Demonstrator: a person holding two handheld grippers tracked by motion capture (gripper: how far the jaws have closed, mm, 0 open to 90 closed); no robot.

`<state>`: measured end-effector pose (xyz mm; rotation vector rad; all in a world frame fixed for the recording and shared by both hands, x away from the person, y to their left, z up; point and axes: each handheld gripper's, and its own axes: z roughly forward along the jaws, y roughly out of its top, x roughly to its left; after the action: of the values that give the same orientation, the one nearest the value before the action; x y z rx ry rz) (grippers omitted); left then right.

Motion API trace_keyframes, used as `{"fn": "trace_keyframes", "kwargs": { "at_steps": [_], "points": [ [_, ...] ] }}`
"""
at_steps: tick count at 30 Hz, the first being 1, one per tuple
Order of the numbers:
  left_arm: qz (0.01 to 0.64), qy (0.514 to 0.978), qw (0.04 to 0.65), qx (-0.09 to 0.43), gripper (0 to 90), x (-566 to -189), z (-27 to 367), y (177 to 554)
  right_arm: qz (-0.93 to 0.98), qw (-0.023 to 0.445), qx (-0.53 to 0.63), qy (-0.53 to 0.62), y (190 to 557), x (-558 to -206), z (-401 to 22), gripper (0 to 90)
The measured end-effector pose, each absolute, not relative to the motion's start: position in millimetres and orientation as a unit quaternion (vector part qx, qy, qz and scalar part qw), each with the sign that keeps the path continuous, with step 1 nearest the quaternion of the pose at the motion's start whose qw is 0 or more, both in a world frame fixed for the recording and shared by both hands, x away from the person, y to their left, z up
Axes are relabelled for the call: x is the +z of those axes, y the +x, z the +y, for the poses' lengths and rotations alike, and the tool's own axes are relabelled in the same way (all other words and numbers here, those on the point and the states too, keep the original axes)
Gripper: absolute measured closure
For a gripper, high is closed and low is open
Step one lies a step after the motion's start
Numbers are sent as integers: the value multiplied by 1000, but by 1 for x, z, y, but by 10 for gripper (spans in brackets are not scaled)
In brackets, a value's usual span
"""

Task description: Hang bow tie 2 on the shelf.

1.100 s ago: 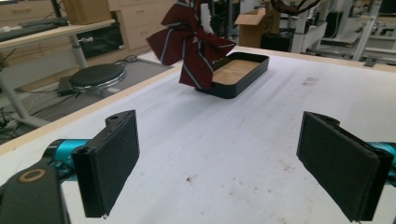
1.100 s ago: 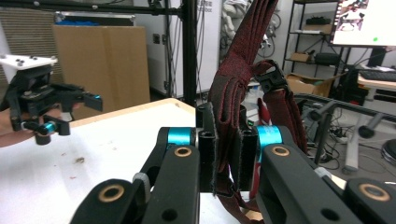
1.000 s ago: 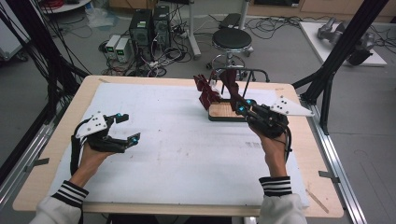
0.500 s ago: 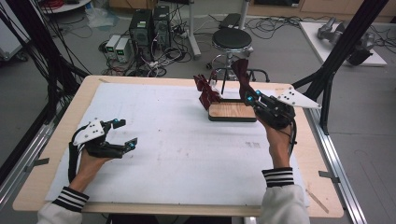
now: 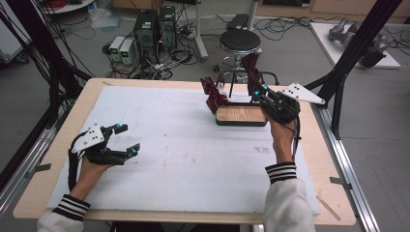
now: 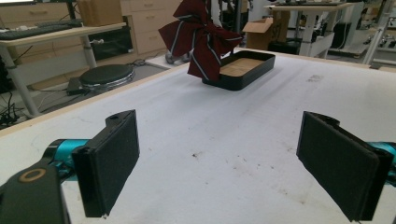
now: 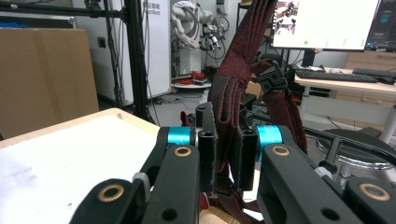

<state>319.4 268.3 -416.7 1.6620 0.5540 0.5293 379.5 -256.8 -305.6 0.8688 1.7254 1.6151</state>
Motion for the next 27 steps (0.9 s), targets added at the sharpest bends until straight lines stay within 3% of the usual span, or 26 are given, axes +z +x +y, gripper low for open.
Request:
{"fn": "trace_keyframes", "kwargs": {
  "at_steps": [11, 27],
  "points": [
    [249, 704, 618, 247, 138, -428, 274, 314, 657, 327, 589, 339, 394, -312, -249, 835],
    [253, 685, 628, 270, 141, -439, 275, 306, 666, 312, 574, 360, 415, -330, -239, 834]
  ]
}}
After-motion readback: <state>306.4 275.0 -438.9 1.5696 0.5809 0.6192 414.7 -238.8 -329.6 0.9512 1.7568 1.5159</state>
